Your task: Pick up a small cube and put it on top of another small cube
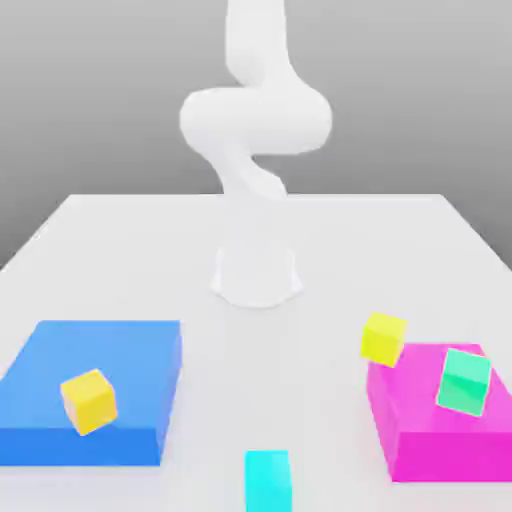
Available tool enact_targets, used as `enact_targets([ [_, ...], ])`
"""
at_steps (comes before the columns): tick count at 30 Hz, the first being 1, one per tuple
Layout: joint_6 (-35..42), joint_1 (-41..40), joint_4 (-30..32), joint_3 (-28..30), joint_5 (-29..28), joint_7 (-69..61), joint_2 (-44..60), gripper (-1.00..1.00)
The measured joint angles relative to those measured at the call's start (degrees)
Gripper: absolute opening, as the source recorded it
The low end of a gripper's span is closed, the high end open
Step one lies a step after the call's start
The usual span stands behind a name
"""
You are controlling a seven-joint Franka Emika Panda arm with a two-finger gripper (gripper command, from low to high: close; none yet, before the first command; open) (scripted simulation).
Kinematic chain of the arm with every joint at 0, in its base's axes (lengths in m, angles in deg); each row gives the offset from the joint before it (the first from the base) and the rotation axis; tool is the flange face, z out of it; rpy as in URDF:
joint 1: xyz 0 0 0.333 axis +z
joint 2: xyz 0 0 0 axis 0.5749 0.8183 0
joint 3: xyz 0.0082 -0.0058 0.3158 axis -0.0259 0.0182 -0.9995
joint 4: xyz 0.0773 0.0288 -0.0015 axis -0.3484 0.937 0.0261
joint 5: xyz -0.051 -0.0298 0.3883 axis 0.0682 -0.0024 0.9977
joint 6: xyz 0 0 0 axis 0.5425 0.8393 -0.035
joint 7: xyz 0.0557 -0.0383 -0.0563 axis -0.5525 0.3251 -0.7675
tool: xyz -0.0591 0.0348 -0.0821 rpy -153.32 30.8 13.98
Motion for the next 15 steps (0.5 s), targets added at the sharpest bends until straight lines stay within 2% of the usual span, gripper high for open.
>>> enact_targets([
  [15,-12.77,0.60,5.57,-0.22,-0.18,-0.98,31.52,0.00],
])
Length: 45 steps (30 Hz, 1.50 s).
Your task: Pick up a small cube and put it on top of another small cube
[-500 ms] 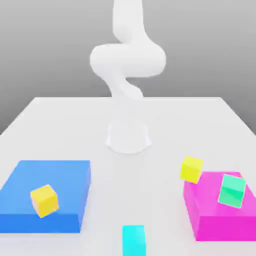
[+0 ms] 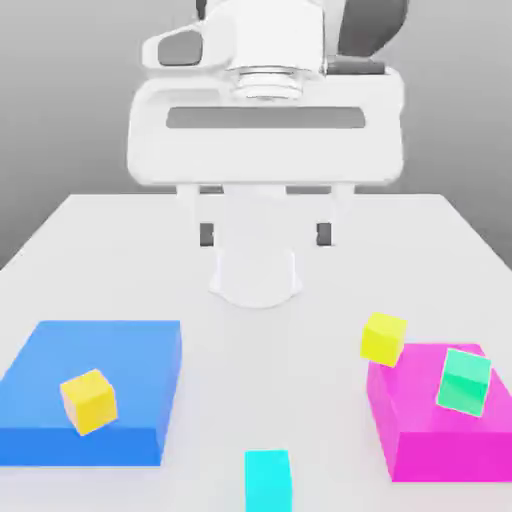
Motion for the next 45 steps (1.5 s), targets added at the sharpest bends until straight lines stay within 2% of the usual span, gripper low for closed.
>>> enact_targets([
  [10,-8.44,0.31,3.65,-0.24,-0.07,-0.68,20.77,0.00],
  [15,-16.08,0.47,2.36,-0.09,-0.22,-0.63,31.15,0.00],
  [16,-17.29,0.49,2.09,-0.07,-0.25,-0.61,32.66,-1.00],
  [23,-17.36,0.43,2.07,-0.12,-0.37,-0.51,32.75,-1.00],
  [29,-8.36,1.00,3.74,-1.44,-0.33,-2.36,22.10,-1.00],
  [36,3.86,10.70,2.49,-10.53,0.58,-19.20,11.17,-1.00],
  [40,10.35,17.83,1.77,-12.94,1.93,-29.52,5.32,-1.00],
  [44,3.95,18.47,3.50,-12.93,0.00,-30.15,10.12,-1.00],
  [45,2.63,18.39,3.83,-12.94,-0.42,-29.92,11.15,1.00],
])
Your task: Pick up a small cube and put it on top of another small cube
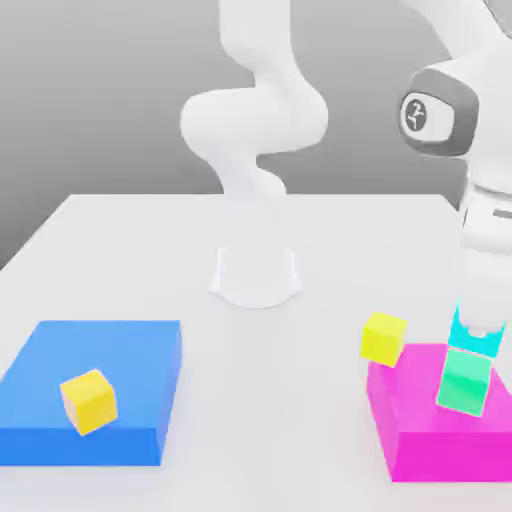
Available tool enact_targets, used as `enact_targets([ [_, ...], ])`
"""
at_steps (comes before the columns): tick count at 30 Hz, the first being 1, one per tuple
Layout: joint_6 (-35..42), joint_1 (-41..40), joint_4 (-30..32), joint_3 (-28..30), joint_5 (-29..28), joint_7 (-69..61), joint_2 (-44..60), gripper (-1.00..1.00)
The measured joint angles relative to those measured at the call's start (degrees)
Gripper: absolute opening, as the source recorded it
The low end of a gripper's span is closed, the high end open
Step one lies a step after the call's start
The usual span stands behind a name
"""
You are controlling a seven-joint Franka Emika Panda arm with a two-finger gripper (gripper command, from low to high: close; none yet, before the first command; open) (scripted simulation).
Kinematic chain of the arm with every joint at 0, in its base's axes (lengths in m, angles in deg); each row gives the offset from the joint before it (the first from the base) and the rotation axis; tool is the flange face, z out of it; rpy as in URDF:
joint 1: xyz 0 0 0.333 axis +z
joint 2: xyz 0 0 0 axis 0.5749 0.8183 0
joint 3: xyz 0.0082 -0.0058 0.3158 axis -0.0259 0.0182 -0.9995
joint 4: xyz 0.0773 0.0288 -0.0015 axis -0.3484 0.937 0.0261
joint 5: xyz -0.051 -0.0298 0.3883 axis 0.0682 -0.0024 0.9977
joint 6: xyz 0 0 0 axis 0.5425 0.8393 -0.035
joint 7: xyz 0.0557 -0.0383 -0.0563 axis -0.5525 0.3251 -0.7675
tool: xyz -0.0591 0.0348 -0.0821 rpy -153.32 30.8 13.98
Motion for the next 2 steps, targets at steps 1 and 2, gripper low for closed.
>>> enact_targets([
  [1,0.00,-0.05,0.00,0.00,0.00,0.00,0.00,1.00],
  [2,0.00,-0.04,0.00,0.00,0.00,0.00,0.00,1.00],
])
